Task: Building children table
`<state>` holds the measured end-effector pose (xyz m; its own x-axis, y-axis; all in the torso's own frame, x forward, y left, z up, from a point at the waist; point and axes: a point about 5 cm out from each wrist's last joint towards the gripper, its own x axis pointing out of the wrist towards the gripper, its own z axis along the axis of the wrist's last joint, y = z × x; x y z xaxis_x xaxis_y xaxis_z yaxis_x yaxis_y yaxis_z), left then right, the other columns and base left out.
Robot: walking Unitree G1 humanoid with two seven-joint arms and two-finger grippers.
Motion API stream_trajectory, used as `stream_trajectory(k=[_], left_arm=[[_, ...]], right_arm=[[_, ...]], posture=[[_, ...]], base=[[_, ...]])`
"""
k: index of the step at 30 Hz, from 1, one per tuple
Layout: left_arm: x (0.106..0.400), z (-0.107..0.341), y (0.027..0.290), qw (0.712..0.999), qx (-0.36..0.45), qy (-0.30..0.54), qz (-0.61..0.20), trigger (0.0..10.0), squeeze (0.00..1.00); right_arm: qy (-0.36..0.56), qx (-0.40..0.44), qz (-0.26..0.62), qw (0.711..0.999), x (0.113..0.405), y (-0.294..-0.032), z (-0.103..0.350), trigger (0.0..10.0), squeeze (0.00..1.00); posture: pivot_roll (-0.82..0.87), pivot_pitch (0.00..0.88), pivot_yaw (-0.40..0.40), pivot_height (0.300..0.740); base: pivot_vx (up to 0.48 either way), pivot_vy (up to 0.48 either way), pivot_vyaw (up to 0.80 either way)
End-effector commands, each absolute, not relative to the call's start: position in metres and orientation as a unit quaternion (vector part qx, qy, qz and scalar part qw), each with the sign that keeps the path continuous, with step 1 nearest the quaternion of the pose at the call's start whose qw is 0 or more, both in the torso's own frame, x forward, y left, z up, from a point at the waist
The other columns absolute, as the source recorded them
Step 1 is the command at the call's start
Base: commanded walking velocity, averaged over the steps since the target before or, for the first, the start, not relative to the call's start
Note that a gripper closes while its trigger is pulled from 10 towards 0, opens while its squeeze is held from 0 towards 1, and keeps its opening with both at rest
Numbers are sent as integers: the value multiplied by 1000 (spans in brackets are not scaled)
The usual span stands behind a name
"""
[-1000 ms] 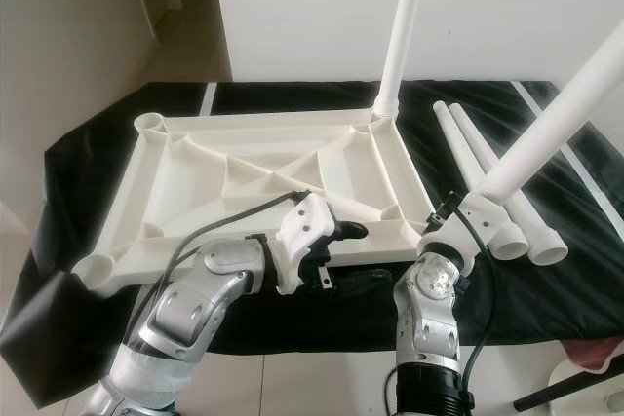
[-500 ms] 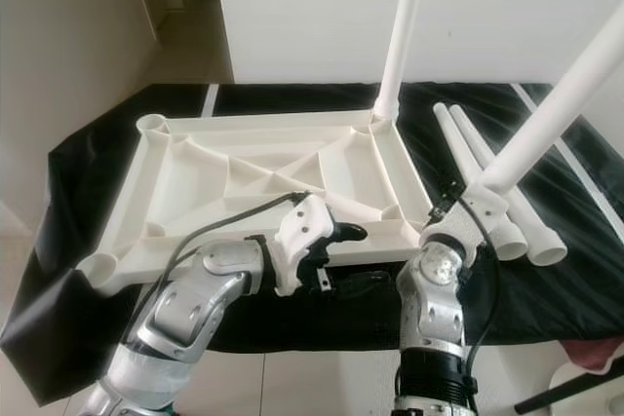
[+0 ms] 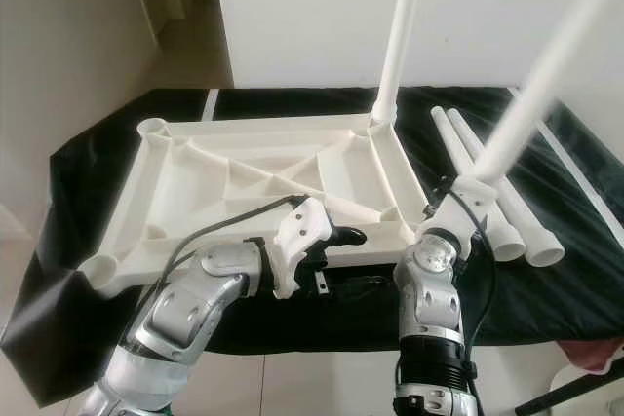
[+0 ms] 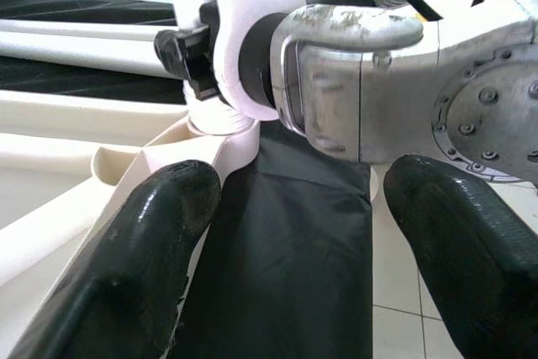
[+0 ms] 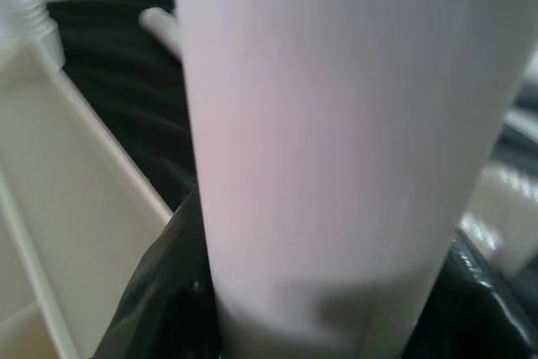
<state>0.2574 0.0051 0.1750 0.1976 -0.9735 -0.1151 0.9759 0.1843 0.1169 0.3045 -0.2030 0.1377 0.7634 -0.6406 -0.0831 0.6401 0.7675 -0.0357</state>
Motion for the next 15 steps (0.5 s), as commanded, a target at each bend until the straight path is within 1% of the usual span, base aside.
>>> stream_trajectory(k=[1, 8, 9, 10, 12, 15], left_arm=[[259, 181, 5, 784, 84, -2, -616, 10000, 0], [260, 181, 7, 784, 84, -2, -615, 10000, 0], [261, 182, 7, 785, 84, -1, -614, 10000, 0], [261, 182, 7, 785, 84, -1, -614, 10000, 0], [261, 182, 8, 785, 86, -2, -614, 10000, 0], [262, 183, 8, 785, 85, -2, -613, 10000, 0]], right_arm=[[113, -29, -340, 933, 298, -206, 110, 10000, 0], [119, -73, -327, 935, 287, -209, 96, 10000, 0], [109, -68, -311, 942, 284, -208, 93, 10000, 0], [109, -68, -311, 942, 284, -208, 93, 10000, 0], [89, -42, -283, 954, 278, -206, 91, 10000, 0], [61, -25, -284, 956, 272, -210, 91, 10000, 0]], posture=[[2, 0, -8, 740], [1, 0, -2, 740], [0, 0, 1, 740], [0, 0, 1, 740], [0, 0, 5, 740], [-1, 0, 6, 740]], base=[[0, 0, 0], [0, 0, 0], [0, 0, 0], [0, 0, 0], [0, 0, 0], [0, 0, 0]])
